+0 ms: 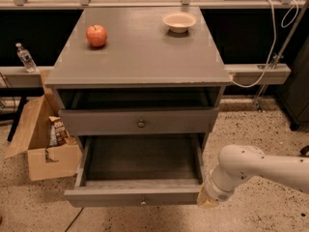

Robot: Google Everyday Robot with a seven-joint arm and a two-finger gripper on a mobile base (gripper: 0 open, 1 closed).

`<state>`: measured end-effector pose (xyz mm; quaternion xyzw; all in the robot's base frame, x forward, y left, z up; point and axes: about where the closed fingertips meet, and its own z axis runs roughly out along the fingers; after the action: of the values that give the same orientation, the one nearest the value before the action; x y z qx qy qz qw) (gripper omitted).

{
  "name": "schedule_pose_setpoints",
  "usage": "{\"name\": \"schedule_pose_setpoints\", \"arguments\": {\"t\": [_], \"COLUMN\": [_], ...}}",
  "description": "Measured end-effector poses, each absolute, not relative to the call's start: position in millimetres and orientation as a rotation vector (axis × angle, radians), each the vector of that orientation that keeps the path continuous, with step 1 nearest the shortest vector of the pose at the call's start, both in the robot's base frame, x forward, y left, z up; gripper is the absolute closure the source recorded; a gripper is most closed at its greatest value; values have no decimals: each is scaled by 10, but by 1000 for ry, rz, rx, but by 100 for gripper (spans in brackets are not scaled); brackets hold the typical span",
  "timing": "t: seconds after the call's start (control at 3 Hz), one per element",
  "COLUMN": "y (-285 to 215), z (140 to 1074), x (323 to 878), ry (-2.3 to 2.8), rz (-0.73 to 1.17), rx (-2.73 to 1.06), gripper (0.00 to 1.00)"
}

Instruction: Close middle drawer

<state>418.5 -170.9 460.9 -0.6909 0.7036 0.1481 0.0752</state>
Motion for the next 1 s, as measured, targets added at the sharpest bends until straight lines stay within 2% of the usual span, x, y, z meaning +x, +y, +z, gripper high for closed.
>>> {"name": "schedule_pose_setpoints", "arguments": {"t": [1.0], "y": [-1628], "z": [3908], "x": [4378], "ry": [2107], "rz": [384], "rx": [-2055], "gripper": [100]}}
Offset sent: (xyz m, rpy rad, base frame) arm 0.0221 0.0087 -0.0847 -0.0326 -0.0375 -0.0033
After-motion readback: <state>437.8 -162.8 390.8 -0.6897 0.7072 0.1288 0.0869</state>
